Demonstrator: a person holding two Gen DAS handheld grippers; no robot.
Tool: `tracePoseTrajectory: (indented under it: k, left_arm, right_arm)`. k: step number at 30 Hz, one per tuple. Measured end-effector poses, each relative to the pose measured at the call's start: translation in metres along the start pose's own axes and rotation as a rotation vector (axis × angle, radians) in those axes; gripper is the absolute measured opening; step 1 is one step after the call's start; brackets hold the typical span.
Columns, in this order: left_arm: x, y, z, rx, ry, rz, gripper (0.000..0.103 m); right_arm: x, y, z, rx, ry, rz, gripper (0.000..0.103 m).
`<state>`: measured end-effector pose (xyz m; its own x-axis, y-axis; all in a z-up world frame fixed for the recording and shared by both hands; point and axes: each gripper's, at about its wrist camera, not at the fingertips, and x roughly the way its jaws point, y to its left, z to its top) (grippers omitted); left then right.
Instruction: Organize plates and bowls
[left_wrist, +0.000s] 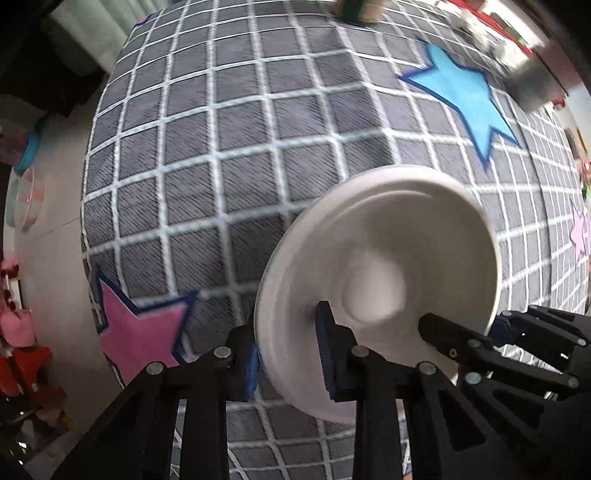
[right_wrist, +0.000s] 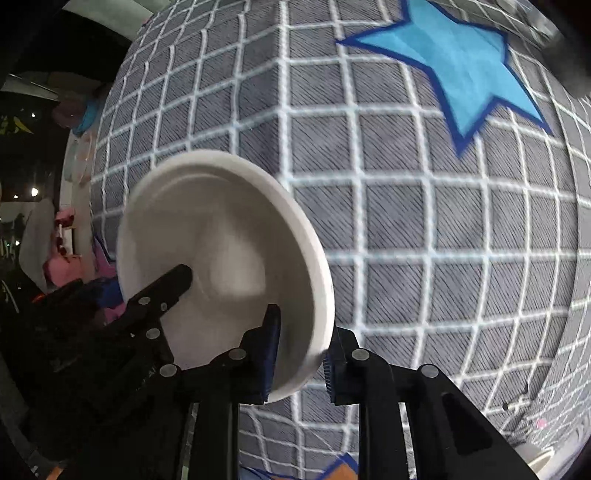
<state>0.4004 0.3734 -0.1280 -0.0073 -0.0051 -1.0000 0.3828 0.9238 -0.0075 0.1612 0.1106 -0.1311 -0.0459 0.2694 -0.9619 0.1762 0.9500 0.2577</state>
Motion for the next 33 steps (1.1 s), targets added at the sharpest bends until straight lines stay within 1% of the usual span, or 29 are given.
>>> tracePoseTrajectory:
  k: [3,4,6,10,14,16,19,22,25,28,30,33]
  left_arm:
    - [-0.006,-0.038,-0.023,0.02,0.018,-0.007,0.03]
    - [-0.016,-0.053,-0.035,0.032,0.025,-0.013,0.03]
    - [-0.022,-0.078,-0.055,0.055,0.034,-0.02,0.03]
    - [-0.016,-0.119,-0.09,0.091,0.068,-0.037,0.03]
    - [-0.017,-0.157,-0.128,0.123,0.102,-0.039,0.03]
    - [-0.015,-0.172,-0.141,0.136,0.112,-0.031,0.03]
    - [-0.013,-0.197,-0.164,0.15,0.126,-0.023,0.03]
    - [-0.021,-0.217,-0.183,0.156,0.118,-0.022,0.03]
    - [-0.04,-0.245,-0.204,0.178,0.086,-0.004,0.031]
    - [-0.066,-0.272,-0.217,0.176,0.07,-0.001,0.032]
    - [-0.082,-0.293,-0.226,0.172,0.054,-0.001,0.033]
    - [-0.105,-0.321,-0.24,0.167,0.032,0.006,0.033]
  right_arm:
    - [0.0,-0.014,-0.024,0.002,0.019,0.002,0.024]
    - [0.0,-0.019,-0.033,0.002,0.023,0.0,0.024]
    - [0.0,-0.028,-0.05,0.003,0.031,-0.005,0.024]
    - [0.001,-0.051,-0.09,0.019,0.058,-0.012,0.024]
    - [0.001,-0.075,-0.134,0.032,0.086,-0.012,0.024]
    - [0.003,-0.086,-0.153,0.045,0.099,-0.008,0.024]
    - [0.004,-0.097,-0.172,0.059,0.111,-0.008,0.024]
    - [0.001,-0.105,-0.188,0.056,0.105,-0.01,0.024]
    - [-0.012,-0.121,-0.193,0.056,0.084,0.004,0.024]
    - [-0.03,-0.143,-0.197,0.054,0.053,0.021,0.024]
    - [-0.044,-0.153,-0.204,0.049,0.034,0.026,0.024]
    - [-0.064,-0.169,-0.205,0.048,0.009,0.036,0.024]
